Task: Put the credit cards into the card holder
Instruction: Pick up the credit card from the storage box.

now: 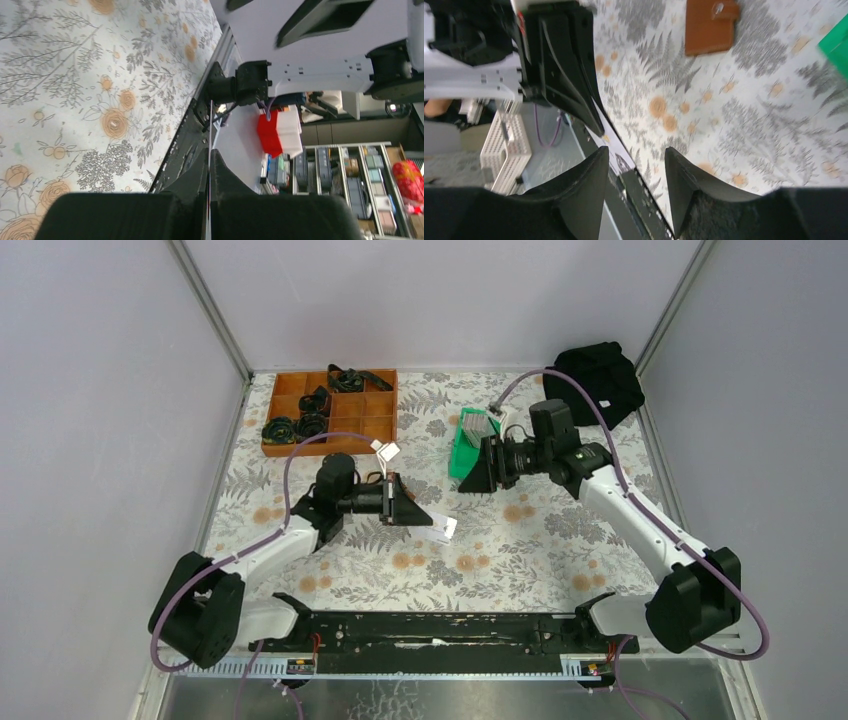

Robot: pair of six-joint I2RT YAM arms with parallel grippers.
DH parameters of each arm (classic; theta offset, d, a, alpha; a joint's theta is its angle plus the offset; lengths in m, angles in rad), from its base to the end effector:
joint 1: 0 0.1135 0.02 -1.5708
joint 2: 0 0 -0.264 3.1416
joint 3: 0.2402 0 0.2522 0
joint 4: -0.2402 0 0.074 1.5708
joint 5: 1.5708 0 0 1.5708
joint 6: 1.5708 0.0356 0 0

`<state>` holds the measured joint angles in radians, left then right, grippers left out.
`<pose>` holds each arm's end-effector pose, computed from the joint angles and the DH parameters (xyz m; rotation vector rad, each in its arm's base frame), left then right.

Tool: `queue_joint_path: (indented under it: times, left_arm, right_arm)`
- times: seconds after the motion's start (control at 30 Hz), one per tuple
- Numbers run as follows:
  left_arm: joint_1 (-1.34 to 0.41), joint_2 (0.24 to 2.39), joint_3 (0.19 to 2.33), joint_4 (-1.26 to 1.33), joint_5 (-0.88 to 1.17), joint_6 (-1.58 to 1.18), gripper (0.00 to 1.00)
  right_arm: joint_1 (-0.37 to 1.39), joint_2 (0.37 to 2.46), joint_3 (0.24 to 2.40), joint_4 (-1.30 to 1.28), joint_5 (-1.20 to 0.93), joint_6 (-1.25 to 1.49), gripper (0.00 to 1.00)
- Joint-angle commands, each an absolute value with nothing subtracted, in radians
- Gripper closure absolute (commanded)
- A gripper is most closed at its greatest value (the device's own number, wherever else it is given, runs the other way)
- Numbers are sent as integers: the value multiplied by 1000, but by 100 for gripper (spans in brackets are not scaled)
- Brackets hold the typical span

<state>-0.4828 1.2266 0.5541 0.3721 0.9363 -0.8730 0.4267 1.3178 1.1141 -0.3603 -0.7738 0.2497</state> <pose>0.2088 -0.1418 0.2282 0.3478 2.1327 -1.7335 0.2537 0.1427 0.3251 -0.6677 2.0899 1.2140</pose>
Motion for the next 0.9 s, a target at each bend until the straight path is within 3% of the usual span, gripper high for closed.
queue_joint_path:
  times: [0.0, 0.37, 0.87]
  left_arm:
    - [-485, 1259, 614, 342, 1081, -832, 100]
    - [-493, 1301, 651, 393, 1179, -897, 100]
    - [-532, 1367, 677, 461, 1207, -941, 100]
  right_arm:
    - [429, 1291, 1055, -421, -930, 179, 48]
    - [447, 1239, 925, -310, -1055, 258, 52]
    - [559, 1308, 923, -227, -1055, 305, 54]
